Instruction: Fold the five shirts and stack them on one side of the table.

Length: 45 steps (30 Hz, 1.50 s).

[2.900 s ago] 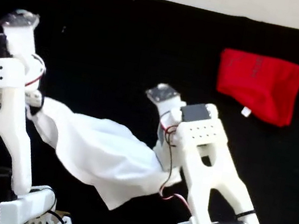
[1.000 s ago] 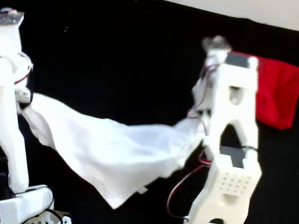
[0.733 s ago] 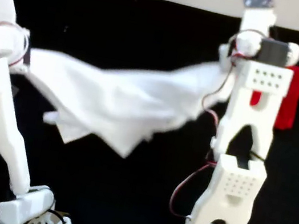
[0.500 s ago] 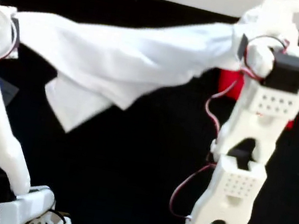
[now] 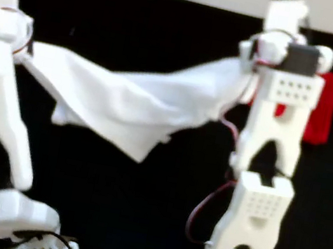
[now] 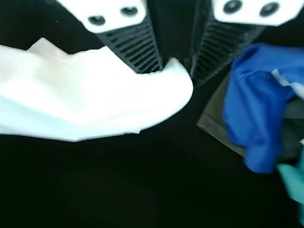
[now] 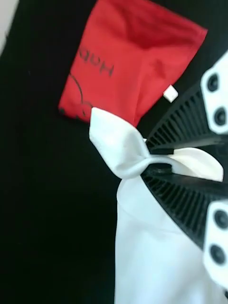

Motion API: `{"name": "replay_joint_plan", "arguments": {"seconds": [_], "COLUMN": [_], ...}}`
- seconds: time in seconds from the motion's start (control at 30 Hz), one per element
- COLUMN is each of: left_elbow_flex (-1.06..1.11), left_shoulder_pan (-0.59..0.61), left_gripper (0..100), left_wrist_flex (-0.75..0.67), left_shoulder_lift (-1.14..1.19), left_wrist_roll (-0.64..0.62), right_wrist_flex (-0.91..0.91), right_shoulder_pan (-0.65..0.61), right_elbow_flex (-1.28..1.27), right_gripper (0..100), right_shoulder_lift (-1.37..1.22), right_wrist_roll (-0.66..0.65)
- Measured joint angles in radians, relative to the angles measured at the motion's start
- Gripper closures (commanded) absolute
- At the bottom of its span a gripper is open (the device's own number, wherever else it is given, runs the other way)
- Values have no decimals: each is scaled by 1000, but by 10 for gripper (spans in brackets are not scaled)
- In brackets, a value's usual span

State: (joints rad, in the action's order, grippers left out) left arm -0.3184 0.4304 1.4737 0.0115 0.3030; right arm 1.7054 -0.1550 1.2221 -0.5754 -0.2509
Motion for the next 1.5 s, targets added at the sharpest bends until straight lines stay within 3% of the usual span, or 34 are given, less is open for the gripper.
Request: {"name": "replay_joint_plan", "arguments": {"seconds": [0.1, 0.23, 0.4, 0.53, 0.8, 1.07, 1.2, 1.33, 1.5], "left_elbow_flex": [8, -28, -195, -288, 9, 477, 677, 760, 763], "left_shoulder_pan": [0, 0, -18, -121, -431, -637, -663, -660, -697], "left_gripper": [966, 827, 780, 780, 832, 772, 758, 757, 758], "left_wrist_flex": [-44, -51, 84, 270, 282, -55, -259, -407, -459], "left_shoulder_lift": [101, 157, 157, 153, 38, -48, -48, -43, 28], "left_wrist_roll": [0, 0, 0, 2, -25, -81, -86, -86, -87], "right_wrist_flex": [-92, -195, -364, -463, -434, -242, -129, -52, -25], "right_shoulder_pan": [-6, -6, -6, -6, -6, -6, -6, -6, -6], "right_elbow_flex": [-103, -206, -348, -445, -454, -250, -135, -84, -81], "right_gripper": [993, 993, 922, 837, 819, 819, 819, 819, 819], "right_shoulder_lift": [-2, -2, -2, -2, -3, -3, -2, -2, -2], "right_wrist_roll": [0, 0, 0, 0, 95, 97, 97, 97, 97]}}
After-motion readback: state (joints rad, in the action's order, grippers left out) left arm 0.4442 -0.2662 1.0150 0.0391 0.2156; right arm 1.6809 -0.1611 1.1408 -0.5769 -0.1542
